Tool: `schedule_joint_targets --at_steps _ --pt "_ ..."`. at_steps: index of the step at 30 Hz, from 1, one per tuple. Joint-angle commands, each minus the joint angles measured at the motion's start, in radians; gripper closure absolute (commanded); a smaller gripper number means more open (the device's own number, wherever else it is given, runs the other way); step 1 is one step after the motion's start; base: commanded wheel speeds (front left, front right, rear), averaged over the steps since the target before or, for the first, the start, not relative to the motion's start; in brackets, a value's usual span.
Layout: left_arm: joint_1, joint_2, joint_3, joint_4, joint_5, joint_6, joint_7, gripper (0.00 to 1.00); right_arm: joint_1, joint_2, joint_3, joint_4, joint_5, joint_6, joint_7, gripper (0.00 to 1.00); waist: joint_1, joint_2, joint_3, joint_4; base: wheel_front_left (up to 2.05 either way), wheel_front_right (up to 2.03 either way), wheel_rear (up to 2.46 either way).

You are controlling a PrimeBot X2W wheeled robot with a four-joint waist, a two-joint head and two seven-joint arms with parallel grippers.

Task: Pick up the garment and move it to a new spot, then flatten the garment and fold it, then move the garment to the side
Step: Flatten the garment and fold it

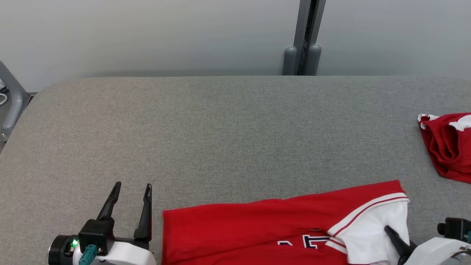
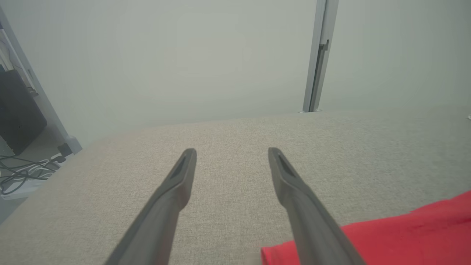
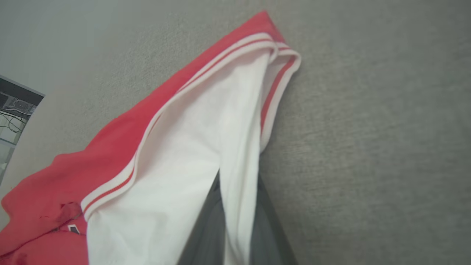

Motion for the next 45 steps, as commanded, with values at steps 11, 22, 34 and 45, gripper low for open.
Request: schedule_joint_targets --at_steps 11,22,34,45 --pt "-0.026 -0.021 0.026 0.013 0.032 -0.033 -0.003 0.0 -0.079 -0.162 -0.069 0.074 -0.021 -0.003 0.046 1.0 0.0 0.0 -0.001 -0.001 0.0 0.0 0.0" --pt "-0.012 -0.041 0.055 0.022 0.044 -0.047 -0.003 0.0 -0.059 -0.223 -0.009 -0.103 0.019 -0.003 0.135 1.0 0.0 0.0 -0.029 -0.028 0.0 0.0 0.0" --pt "-0.005 -0.06 0.072 0.033 0.056 -0.062 -0.003 0.0 0.008 -0.18 0.017 -0.421 0.076 -0.003 0.312 1.0 0.0 0.0 -0.067 -0.061 0.0 0.0 0.0" --pt "-0.008 -0.07 0.079 0.031 0.061 -0.07 -0.003 0.0 0.097 0.054 -0.039 -0.613 0.095 -0.003 0.491 1.0 0.0 0.0 -0.068 -0.047 0.0 0.0 0.0"
